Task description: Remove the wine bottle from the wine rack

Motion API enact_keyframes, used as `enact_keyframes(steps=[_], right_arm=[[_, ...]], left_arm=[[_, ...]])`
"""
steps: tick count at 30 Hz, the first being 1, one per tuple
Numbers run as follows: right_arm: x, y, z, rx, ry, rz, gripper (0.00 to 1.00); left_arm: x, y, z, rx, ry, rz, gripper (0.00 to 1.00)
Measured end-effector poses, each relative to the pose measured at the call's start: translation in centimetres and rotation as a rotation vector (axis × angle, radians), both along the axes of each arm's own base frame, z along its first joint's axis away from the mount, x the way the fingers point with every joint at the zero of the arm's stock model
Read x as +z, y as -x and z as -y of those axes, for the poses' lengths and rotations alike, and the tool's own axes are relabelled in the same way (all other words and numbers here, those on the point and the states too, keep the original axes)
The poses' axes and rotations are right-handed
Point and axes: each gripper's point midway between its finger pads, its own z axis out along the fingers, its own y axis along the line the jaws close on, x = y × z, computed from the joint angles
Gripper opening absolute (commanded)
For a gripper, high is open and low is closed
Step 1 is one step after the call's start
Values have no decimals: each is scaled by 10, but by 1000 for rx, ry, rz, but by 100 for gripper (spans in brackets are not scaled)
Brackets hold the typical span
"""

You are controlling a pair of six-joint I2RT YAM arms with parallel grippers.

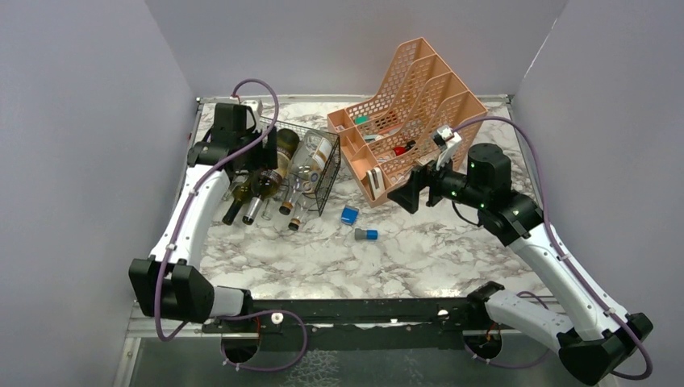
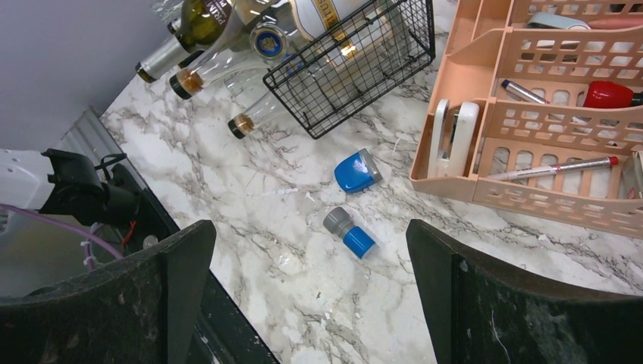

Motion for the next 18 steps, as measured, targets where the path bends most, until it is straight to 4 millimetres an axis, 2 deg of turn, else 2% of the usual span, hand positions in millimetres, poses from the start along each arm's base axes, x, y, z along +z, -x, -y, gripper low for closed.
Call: enact_keyframes(steps=[2, 7, 11, 14, 18], right_arm=[[-1, 1, 0, 5, 3, 1, 100], [-3, 3, 0, 13, 9, -1, 100], [-5, 3, 1, 15, 14, -3, 100], [-4, 3, 0, 16, 13, -3, 100], [-4, 3, 0, 16, 13, -3, 100]], left_arm=[[-9, 15, -2, 0, -3, -20, 85], [-27, 39, -6, 30, 5, -62, 85], [-47, 65, -8, 61, 23, -118, 89], [-44, 76, -9, 79, 35, -113, 88], [-42, 80, -11, 104, 44, -101, 83]])
